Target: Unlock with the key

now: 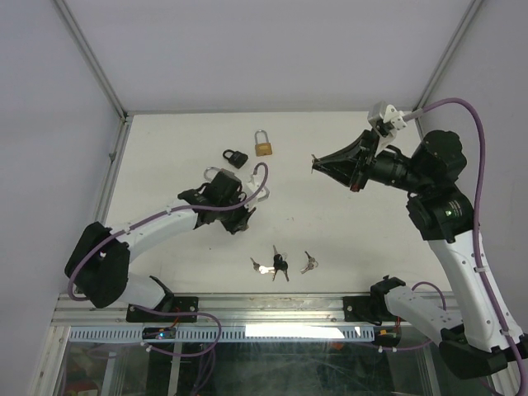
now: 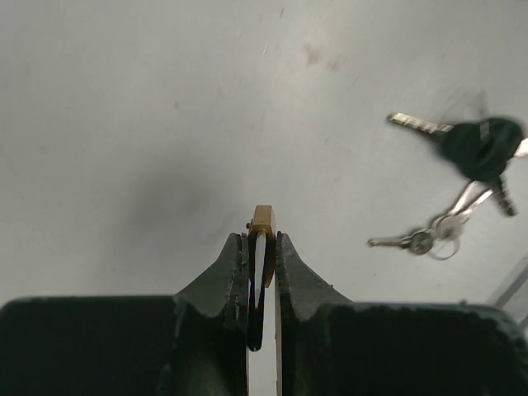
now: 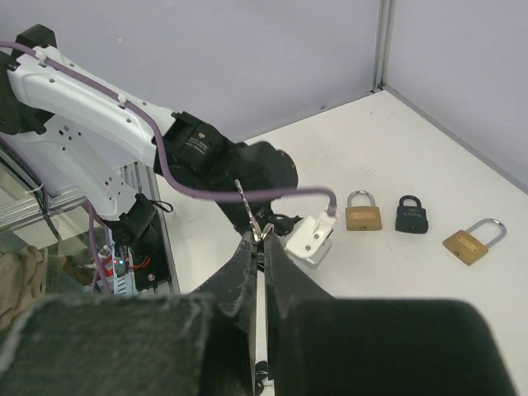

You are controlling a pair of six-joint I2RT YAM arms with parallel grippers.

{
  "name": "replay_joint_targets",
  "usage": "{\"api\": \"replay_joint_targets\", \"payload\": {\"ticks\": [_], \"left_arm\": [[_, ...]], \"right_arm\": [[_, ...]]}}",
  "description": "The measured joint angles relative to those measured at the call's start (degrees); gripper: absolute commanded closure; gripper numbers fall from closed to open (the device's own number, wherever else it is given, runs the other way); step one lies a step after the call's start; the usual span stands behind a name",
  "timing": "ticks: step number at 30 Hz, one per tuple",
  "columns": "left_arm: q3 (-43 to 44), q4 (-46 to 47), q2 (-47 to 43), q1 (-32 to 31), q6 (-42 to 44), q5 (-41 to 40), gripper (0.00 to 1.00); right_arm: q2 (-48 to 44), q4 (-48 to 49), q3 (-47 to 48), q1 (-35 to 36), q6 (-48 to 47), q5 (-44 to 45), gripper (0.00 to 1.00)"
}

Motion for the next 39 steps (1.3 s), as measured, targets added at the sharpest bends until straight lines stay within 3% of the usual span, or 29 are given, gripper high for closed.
{"api": "replay_joint_targets", "payload": {"ticks": [6,14,15,18,19,21,28,35,39], "left_arm": [[-7.48,-1.68,2.23,0.00,4.70,-8.79,1.00],[-12.87,4.09,-0.28,0.00,4.68,-8.87,0.98],[-13.11,4.42,-0.48,0.00,4.68,-8.87,0.88],[-13.20,4.94,-0.52,0.00,4.57,-8.87,0.32],[-13.22,4.90,-0.52,0.00,5.09,-8.74,0.18],[-13.22,4.90,-0.66,0.00,5.14,-8.20,0.02],[-9.77,3.85,-5.25,0.00,6.19,-3.93,0.01],[6.64,4.96,-11.78,0.02,9.11,11.13,0.01],[19.74,6.86,-10.60,0.00,5.53,20.39,0.22]], "right_arm": [[0.55,-0.20,0.00,-0.02,0.13,0.37,1.00],[1.33,-0.22,0.00,0.00,0.31,0.79,1.00],[1.38,-0.22,0.00,-0.02,0.33,0.79,1.00],[1.38,-0.22,0.00,-0.02,0.46,0.79,1.00],[1.38,-0.22,0.00,-0.02,0.46,0.79,1.00],[1.40,-0.22,0.00,-0.02,0.46,0.79,1.00],[1.70,-0.39,0.00,-0.02,0.42,0.76,1.00],[4.72,-4.20,0.11,0.31,-1.53,1.01,1.00],[7.76,-8.74,0.24,2.05,-4.09,2.97,1.00]]}}
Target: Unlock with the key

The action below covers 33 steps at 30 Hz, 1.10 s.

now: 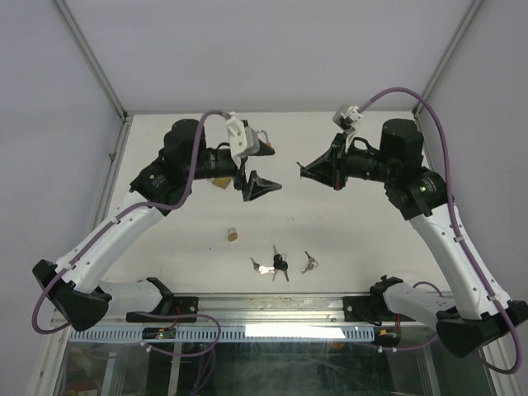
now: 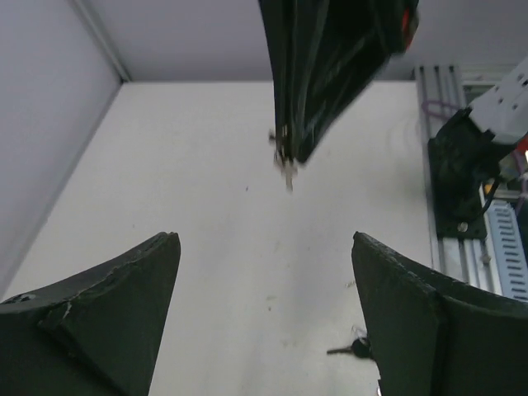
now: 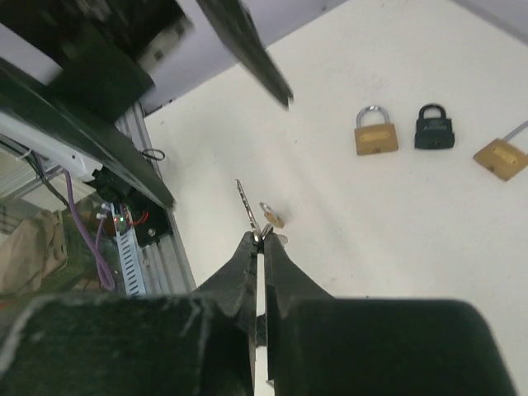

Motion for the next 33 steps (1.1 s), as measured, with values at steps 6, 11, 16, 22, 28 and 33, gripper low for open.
{"api": "replay_joint_targets", "payload": {"ticks": [6,11,16,22,28,33], "left_arm": [[15.58,0.39,6.80,0.00,-5.66,6.64,0.44],[18.60,-3.54,10.32,0.00,-6.34,11.78,0.57],[20.96,-7.96,13.27,-0.39,-5.86,14.25,0.60],[21.88,-9.53,13.55,-1.90,-5.11,15.76,0.74],[21.88,-10.86,13.55,-2.23,-3.78,15.80,0.72],[21.88,-11.89,13.55,-2.23,-2.51,15.69,0.73]], "right_arm": [[2.03,-6.25,0.70,3.96,-3.52,1.84,1.00],[2.03,-8.04,2.16,5.07,-5.29,1.99,1.00],[2.01,-8.24,2.47,5.46,-5.86,2.38,1.00],[2.01,-8.22,2.47,5.92,-5.97,2.71,1.00],[2.01,-8.20,2.47,5.95,-5.99,2.95,1.00],[2.01,-8.20,2.47,5.99,-5.99,2.95,1.00]]}}
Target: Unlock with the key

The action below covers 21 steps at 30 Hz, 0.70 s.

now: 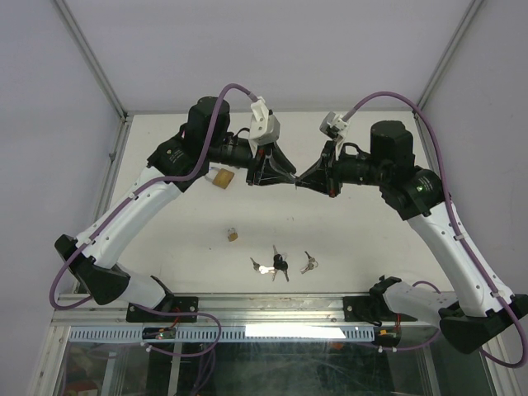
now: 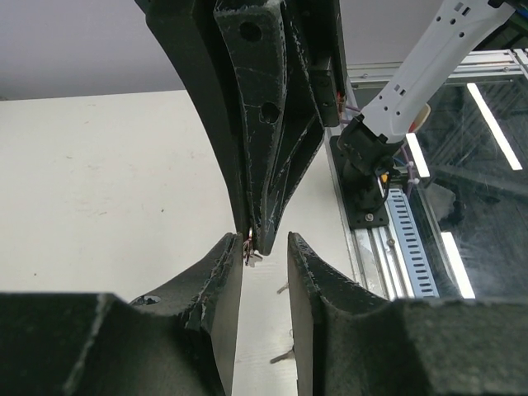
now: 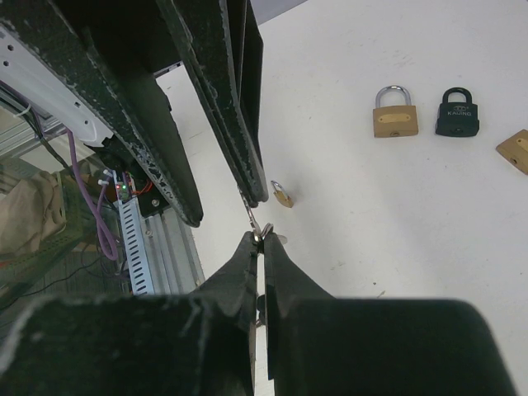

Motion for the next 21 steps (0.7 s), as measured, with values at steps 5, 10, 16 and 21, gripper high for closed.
{"api": "replay_joint_targets", "payload": {"ticks": [5,10,16,21], "left_arm": [[0.00,-0.02,0.00,0.00,0.59,-0.17,0.88],[0.00,-0.02,0.00,0.00,1.40,-1.33,0.91],[-0.02,-0.04,0.00,0.00,2.32,-2.23,0.87],[-0.02,-0.15,0.00,-0.02,2.91,-2.51,1.00]], "right_arm": [[0.00,0.04,0.00,0.04,0.02,-0.04,1.00],[-0.09,0.11,0.00,0.15,0.02,-0.07,1.00],[-0.24,0.42,0.00,0.15,0.02,-0.07,1.00],[-0.28,0.48,0.00,0.13,0.02,0.28,1.00]]}}
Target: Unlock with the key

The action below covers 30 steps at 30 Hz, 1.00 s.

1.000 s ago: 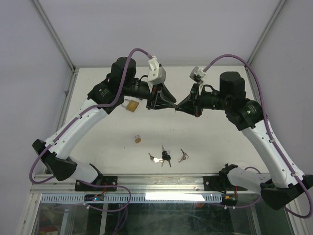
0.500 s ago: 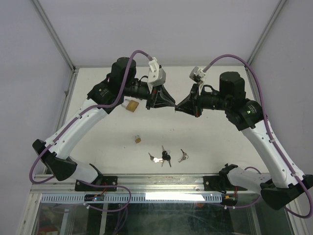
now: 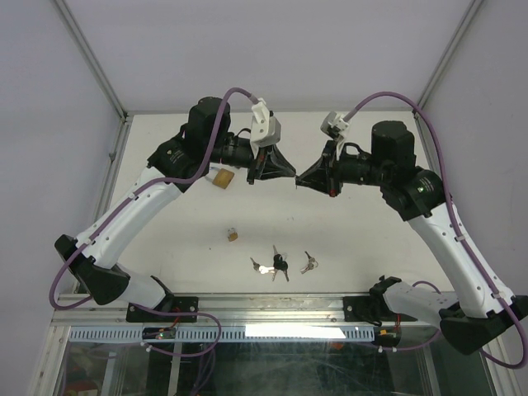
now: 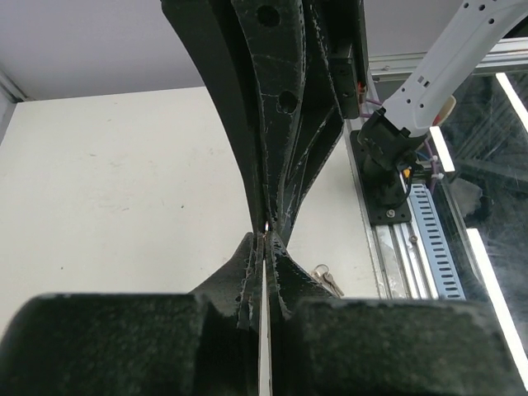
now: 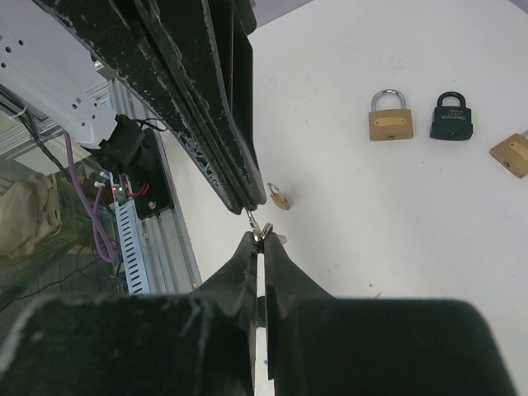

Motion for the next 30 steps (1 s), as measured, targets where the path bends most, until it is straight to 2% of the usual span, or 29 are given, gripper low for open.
{"api": "replay_joint_targets", "payload": {"ticks": [4,5,7,9,10,14,17,19,22,24,27,30], "left_arm": [[-0.22,0.42,-0.13,0.00,-0.26,0.11,1.00],[-0.96,1.33,-0.50,0.00,-1.03,-0.07,1.00],[-3.50,4.42,-1.86,0.00,-3.54,-0.70,1.00],[-7.39,8.98,-3.96,0.00,-7.67,-2.25,1.00],[-10.54,12.57,-5.62,0.00,-11.15,-3.43,1.00],[-21.00,27.17,-11.43,0.02,-24.81,-6.78,1.00],[-24.79,35.58,-14.10,0.02,-32.89,-8.94,1.00],[-25.20,40.39,-14.67,0.02,-37.09,-10.40,1.00],[-25.20,46.38,-14.97,0.02,-42.58,-12.61,1.00],[-25.22,49.66,-15.08,0.02,-45.53,-13.97,1.00],[-26.08,53.13,-15.41,0.02,-48.22,-15.45,1.00],[-27.23,54.95,-15.69,0.02,-49.31,-16.02,1.00]], "right_arm": [[-0.11,0.15,0.00,0.00,0.00,0.15,0.99],[-0.20,0.22,0.00,0.00,0.02,0.13,0.84],[-0.61,0.50,-0.15,0.00,0.33,0.48,0.39],[-2.14,2.38,-1.51,-0.46,0.72,0.74,0.12],[-3.37,3.52,-2.60,-1.05,1.11,0.50,0.02],[-9.22,14.97,-10.25,-10.08,7.91,-5.66,0.00],[-10.01,32.33,-16.31,-17.07,20.83,-11.91,0.00],[-7.82,45.94,-18.53,-18.62,30.77,-14.95,0.01],[-4.02,57.18,-18.67,-18.08,39.30,-16.90,0.06],[-3.39,60.04,-18.43,-16.20,41.22,-17.09,0.13],[-3.45,57.96,-14.53,-11.61,39.87,-17.16,0.25],[-3.41,57.61,-10.36,-9.49,39.34,-17.53,0.29]]}}
